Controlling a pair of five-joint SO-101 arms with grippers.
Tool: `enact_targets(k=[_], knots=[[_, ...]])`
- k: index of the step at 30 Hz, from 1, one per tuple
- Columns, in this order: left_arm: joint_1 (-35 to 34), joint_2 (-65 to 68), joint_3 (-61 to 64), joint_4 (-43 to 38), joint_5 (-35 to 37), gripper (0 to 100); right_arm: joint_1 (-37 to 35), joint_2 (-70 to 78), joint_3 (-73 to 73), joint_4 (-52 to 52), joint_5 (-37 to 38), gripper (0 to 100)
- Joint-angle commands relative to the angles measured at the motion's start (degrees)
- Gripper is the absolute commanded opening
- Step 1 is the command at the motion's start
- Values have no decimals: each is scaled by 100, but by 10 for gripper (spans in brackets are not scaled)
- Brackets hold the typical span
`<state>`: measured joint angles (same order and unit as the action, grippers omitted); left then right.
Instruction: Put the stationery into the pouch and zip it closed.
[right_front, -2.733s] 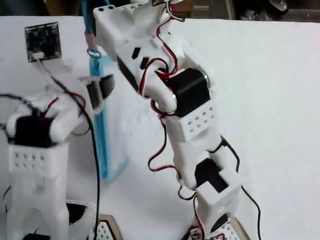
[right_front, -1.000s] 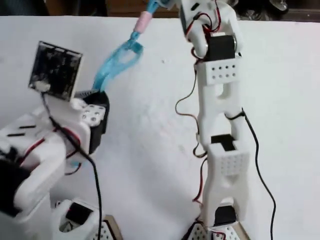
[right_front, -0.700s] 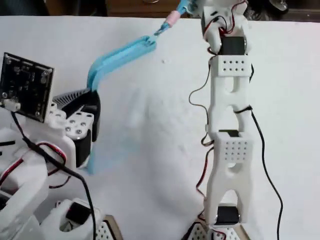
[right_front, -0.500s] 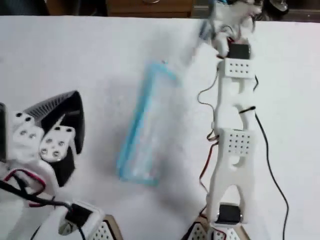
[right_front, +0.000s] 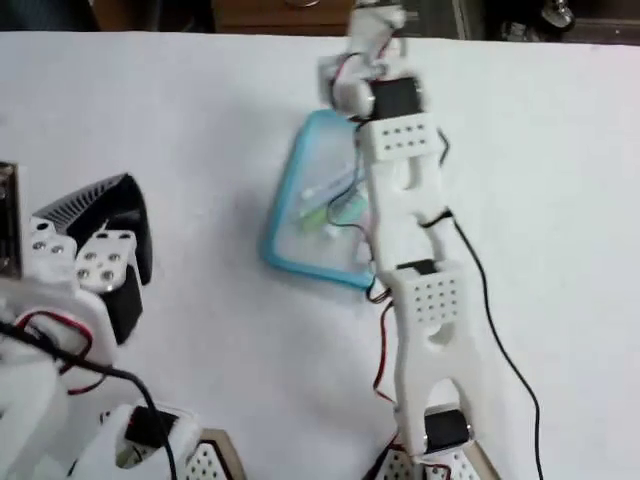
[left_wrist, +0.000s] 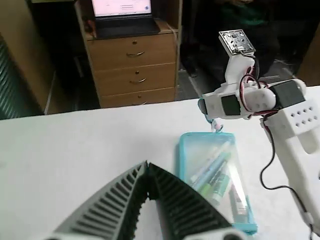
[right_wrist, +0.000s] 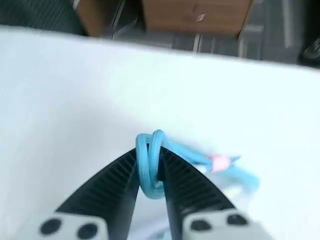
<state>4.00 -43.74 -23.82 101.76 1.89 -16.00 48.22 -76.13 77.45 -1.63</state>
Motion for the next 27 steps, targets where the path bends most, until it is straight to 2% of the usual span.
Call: enact_targets(k=[1, 8, 12, 15, 18, 22, 27], knots=[[-787, 4, 299, -35, 9, 22, -233, -400, -220, 532, 70, 16], [-1982, -22, 1345, -413, -53, 23, -716, -760, -220, 2378, 114, 16], [-2149, -734, 2031, -888, -615, 22, -787, -1393, -149, 2422, 114, 16], [-2149, -1807, 3130, -1530, -993, 22, -936, -2035, 44, 2422, 114, 16], [-2176, -2879, 4818, -2497, -1284, 22, -1200, -2862, 1046, 2422, 114, 16], [-2132, -4057, 7165, -3727, -1459, 24, -1516, -3978, 3121, 2387, 70, 17], [-2211, -5244, 9574, -4914, -2057, 43, -1420, -4760, 5398, 1974, 70, 17]])
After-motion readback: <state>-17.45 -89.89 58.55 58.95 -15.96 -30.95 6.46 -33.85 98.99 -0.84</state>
